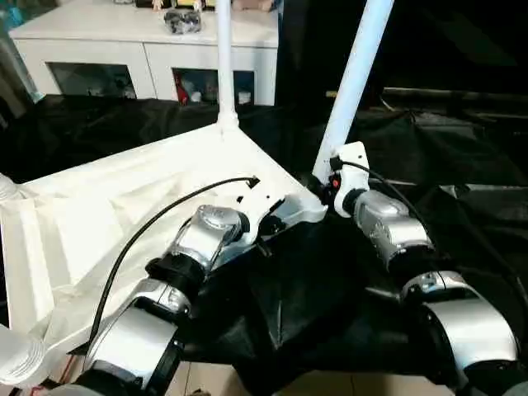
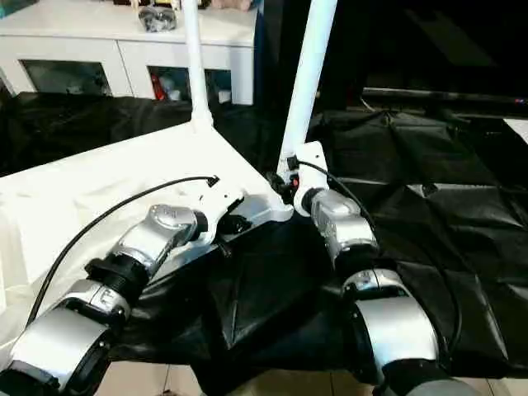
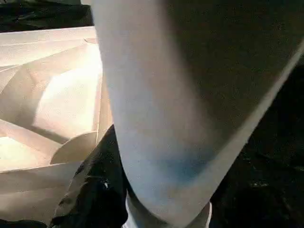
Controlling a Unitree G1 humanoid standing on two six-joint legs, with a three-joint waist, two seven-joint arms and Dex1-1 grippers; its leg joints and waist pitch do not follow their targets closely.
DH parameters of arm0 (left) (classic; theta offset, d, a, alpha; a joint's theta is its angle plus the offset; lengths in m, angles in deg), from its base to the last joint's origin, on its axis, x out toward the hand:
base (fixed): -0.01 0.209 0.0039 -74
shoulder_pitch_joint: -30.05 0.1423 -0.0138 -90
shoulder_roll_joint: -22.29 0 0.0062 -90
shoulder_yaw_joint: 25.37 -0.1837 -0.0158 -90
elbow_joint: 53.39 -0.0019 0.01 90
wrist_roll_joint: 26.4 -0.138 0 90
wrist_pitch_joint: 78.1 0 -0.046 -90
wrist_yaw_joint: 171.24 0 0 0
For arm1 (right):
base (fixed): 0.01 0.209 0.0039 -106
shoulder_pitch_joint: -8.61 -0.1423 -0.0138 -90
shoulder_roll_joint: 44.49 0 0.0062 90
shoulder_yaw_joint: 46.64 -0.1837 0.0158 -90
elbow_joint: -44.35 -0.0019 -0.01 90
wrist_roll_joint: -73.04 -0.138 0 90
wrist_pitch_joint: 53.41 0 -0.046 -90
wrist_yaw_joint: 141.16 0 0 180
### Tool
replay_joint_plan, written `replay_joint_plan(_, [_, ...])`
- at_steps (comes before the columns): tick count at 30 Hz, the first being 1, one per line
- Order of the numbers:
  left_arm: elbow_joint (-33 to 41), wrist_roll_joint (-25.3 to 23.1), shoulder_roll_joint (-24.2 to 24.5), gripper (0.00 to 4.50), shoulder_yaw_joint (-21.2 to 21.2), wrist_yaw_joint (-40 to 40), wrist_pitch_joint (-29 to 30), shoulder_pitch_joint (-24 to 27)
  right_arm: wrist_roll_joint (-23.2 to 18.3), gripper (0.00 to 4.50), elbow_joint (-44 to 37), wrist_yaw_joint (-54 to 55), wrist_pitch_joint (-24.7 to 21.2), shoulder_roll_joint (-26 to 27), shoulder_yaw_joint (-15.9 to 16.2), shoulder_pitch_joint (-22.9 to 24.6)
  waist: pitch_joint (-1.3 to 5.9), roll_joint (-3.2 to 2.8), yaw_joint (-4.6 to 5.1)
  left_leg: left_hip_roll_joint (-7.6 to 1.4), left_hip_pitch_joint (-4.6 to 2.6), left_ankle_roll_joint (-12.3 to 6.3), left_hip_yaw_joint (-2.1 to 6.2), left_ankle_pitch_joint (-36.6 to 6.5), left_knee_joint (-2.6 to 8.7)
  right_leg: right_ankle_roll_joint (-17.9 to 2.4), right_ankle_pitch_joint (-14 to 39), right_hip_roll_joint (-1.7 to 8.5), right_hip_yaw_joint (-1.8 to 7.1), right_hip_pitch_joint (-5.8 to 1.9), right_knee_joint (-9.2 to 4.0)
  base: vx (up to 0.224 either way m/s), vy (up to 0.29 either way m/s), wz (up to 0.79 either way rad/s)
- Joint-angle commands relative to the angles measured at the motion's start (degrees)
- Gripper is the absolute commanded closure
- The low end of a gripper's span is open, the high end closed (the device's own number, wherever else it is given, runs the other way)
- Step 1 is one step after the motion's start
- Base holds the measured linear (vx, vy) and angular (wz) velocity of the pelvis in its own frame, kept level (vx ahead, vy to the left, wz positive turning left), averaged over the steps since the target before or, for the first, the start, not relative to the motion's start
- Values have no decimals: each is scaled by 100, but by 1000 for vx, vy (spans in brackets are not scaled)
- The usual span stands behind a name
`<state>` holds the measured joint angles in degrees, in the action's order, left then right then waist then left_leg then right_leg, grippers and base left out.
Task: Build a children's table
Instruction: Rotate leg to tighten
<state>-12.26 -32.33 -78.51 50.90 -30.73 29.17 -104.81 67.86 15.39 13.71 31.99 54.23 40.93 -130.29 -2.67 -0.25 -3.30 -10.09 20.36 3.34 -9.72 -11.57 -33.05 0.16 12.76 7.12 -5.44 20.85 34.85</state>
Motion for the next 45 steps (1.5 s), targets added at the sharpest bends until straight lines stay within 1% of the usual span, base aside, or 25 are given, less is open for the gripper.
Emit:
replay_joint_plan(1, [82,11,-79,450,27,93,-190,-240,80,263,639,-384,-428,387,254,367,213,-23,13,-302,-27,126,156,-2375,510,-849,2862,290,270,-29,-662,0,0,0])
replay_joint_plan(2, [92,11,-73,450,21,65,-204,-233,79,263,639,-417,-420,385,249,361,218,-28,14,-307,-28,133,161,-2402,517,-825,2855,291,272,-26,-665,0,0,0])
replay_joint_plan(4, [130,15,-46,450,-7,-46,-291,-208,48,207,619,-480,-374,376,210,335,217,-31,13,-313,-38,138,158,-2415,526,-838,2793,294,275,-16,-676,0,0,0])
replay_joint_plan(6, [170,6,-6,450,-47,-152,-410,-182,29,190,600,-548,-315,365,177,298,236,-34,21,-321,-5,123,158,-2276,543,-889,2509,285,275,-51,-651,0,0,0])
replay_joint_plan(7, [196,-1,18,450,-72,-211,-440,-167,13,190,585,-603,-290,354,159,276,258,-41,11,-332,0,114,145,-2113,547,-966,2187,290,280,-64,-636,0,0,0])
replay_joint_plan(9, [255,-1,70,450,-118,-350,-503,-132,-7,158,561,-693,-226,329,130,240,282,-34,7,-334,1,48,102,-1781,524,-1171,1568,264,295,-63,-573,0,0,0])
replay_joint_plan(10, [287,11,94,450,-125,-419,-510,-113,-9,150,546,-730,-197,312,106,220,283,-39,-4,-334,6,-20,82,-1643,513,-1263,1406,265,293,-74,-553,0,0,0])
replay_joint_plan(11, [311,20,110,450,-126,-458,-507,-99,-11,145,532,-761,-175,298,87,207,276,-29,6,-323,31,-75,70,-1586,506,-1276,1465,270,292,-88,-555,0,0,0])
replay_joint_plan(12, [340,32,133,450,-133,-526,-539,-81,-11,141,515,-798,-148,278,73,192,281,-44,-6,-325,26,-85,69,-1558,500,-1277,1485,277,293,-88,-555,0,0,0])
replay_joint_plan(13, [403,43,180,450,-149,-647,-551,-39,-38,132,471,-911,-110,229,44,162,286,-29,-7,-327,27,-112,59,-1479,491,-1288,1456,281,297,-83,-559,0,0,0])
replay_joint_plan(15, [447,53,214,450,-165,-747,-585,-5,-51,107,433,-1016,-89,190,38,146,315,-35,-18,-328,51,-185,54,-1164,467,-1375,1099,277,291,-114,-504,0,0,0])
replay_joint_plan(16, [479,60,241,450,-180,-828,-602,18,-46,107,398,-1125,-69,162,52,142,332,-28,-17,-332,59,-256,45,-935,450,-1463,743,266,285,-125,-460,0,0,0])
replay_joint_plan(19, [558,75,308,450,-224,-1037,-684,77,-23,88,311,-1368,-41,93,77,141,356,-84,-26,-342,70,-357,20,-800,433,-1639,82,222,269,-134,-380,18,-3,-2])
replay_joint_plan(21, [621,100,359,450,-243,-1185,-743,123,20,54,227,-1534,6,21,125,154,361,-60,-34,-332,71,-404,0,-694,405,-1723,-223,204,268,-151,-350,0,0,0])
replay_joint_plan(22, [698,121,420,450,-257,-1323,-735,173,78,54,142,-1726,69,-60,193,177,365,-46,-50,-331,69,-466,-12,-606,390,-1762,-361,199,260,-157,-337,0,0,0])
replay_joint_plan(25, [767,138,493,450,-277,-1490,-775,224,95,54,5,-2105,119,-166,280,235,390,-72,-87,-333,68,-651,-28,-276,335,-1847,-794,189,253,-158,-282,0,0,0])
replay_joint_plan(26, [796,151,522,450,-278,-1561,-763,243,87,54,-75,-2298,130,-215,320,271,406,-59,-98,-330,75,-719,-30,-171,315,-1885,-958,181,248,-166,-256,0,0,0])
replay_joint_plan(28, [850,175,597,450,-294,-1746,-791,278,59,54,-278,-2724,153,-334,395,366,402,-54,-129,-333,88,-834,-38,-130,296,-1915,-1027,181,241,-160,-251,0,0,0])
replay_joint_plan(30, [908,198,706,450,-313,-1972,-805,317,67,54,-541,-3192,190,-506,506,495,396,-60,-168,-342,73,-850,-48,-211,293,-1898,-889,182,247,-144,-260,0,0,0])
replay_joint_plan(34, [1065,316,895,450,-375,-2561,-943,425,9,54,-1026,-3897,192,-819,674,743,379,-68,-212,-357,66,-677,-48,-523,318,-1836,-446,187,257,-141,-286,0,0,0])
replay_joint_plan(37, [1216,431,1001,450,-422,-2959,-986,515,-40,54,-1275,-4229,131,-944,740,869,381,-71,-210,-365,62,-639,-53,-540,317,-1837,-467,183,261,-133,-279,0,0,0])
replay_joint_plan(39, [1300,476,1089,450,-469,-3199,-1032,571,-33,54,-1481,-4477,92,-1040,839,989,378,-58,-205,-364,65,-575,-63,-649,320,-1828,-347,175,262,-130,-276,0,0,0])
replay_joint_plan(40, [1333,490,1157,450,-501,-3352,-1094,606,-12,54,-1632,-4639,72,-1109,921,1081,363,-75,-216,-369,62,-543,-66,-727,329,-1794,-213,179,264,-123,-297,0,0,0])
replay_joint_plan(43, [1307,460,1199,450,-512,-3385,-1162,611,-4,54,-1717,-4717,57,-1139,966,1136,370,-70,-217,-378,47,-450,-96,-809,323,-1765,-104,178,274,-106,-292,0,0,0])
replay_joint_plan(45, [1286,441,1216,450,-516,-3396,-1208,611,-7,81,-1755,-4757,44,-1150,982,1161,362,-72,-219,-381,40,-384,-97,-878,330,-1739,43,178,277,-98,-300,0,0,0])
